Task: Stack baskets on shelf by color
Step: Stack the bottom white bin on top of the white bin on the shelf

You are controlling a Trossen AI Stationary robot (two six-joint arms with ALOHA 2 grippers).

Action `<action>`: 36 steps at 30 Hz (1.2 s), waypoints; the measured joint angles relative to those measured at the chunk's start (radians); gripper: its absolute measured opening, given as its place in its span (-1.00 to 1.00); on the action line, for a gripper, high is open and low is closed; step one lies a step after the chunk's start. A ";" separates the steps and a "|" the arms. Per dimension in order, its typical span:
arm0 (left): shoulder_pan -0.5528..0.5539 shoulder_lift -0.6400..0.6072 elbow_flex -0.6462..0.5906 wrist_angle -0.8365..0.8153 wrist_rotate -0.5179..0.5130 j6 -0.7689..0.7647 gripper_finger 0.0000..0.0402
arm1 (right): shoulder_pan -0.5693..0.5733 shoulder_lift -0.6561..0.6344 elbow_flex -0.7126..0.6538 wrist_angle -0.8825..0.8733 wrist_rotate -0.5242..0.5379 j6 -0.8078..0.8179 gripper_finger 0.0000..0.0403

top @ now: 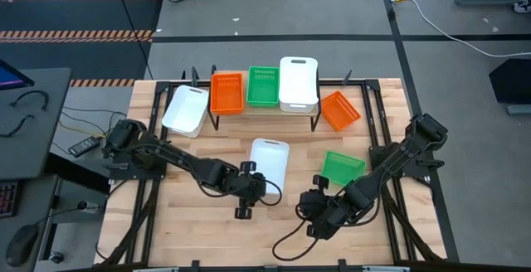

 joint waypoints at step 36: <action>-0.278 -0.753 -0.579 0.464 -0.596 0.001 -0.15 | -0.288 0.164 0.000 0.499 -0.111 -0.409 -0.09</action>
